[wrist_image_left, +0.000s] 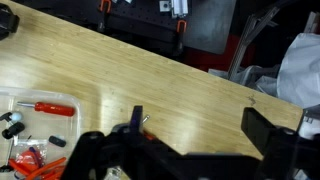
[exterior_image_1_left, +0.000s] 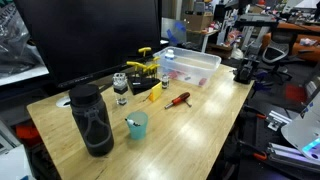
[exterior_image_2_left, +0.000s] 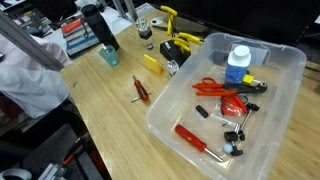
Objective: Take the small pliers out of the box and put them on the table
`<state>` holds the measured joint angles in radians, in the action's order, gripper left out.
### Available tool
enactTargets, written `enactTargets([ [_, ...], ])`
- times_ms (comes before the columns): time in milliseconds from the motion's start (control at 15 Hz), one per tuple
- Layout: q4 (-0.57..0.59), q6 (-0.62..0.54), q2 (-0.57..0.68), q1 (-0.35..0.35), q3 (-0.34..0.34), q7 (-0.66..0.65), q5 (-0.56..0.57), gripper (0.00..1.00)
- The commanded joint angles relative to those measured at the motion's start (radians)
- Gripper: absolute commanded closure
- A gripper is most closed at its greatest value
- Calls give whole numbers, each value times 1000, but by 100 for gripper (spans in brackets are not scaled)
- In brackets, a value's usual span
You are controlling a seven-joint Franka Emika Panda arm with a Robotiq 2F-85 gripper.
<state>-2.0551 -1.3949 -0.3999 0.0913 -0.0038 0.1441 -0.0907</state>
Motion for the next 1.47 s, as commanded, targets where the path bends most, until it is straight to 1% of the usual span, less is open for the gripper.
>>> enactTargets([
  [0, 2, 2, 1, -11, 9, 3, -3, 0],
  [467, 2, 2, 1, -11, 9, 3, -3, 0],
  [667, -15, -34, 15, -38, 1, -78, -19, 0],
  [1000, -74, -160, 53, -100, -15, -260, -46, 0],
  [1067, -81, -175, 69, -114, -17, -308, -45, 0],
  [1133, -74, -153, 91, -126, -16, -356, -34, 0],
  [1200, -75, -149, 76, -111, -17, -284, -23, 0],
  [1400, -77, -149, 97, -123, -18, -334, -23, 0],
])
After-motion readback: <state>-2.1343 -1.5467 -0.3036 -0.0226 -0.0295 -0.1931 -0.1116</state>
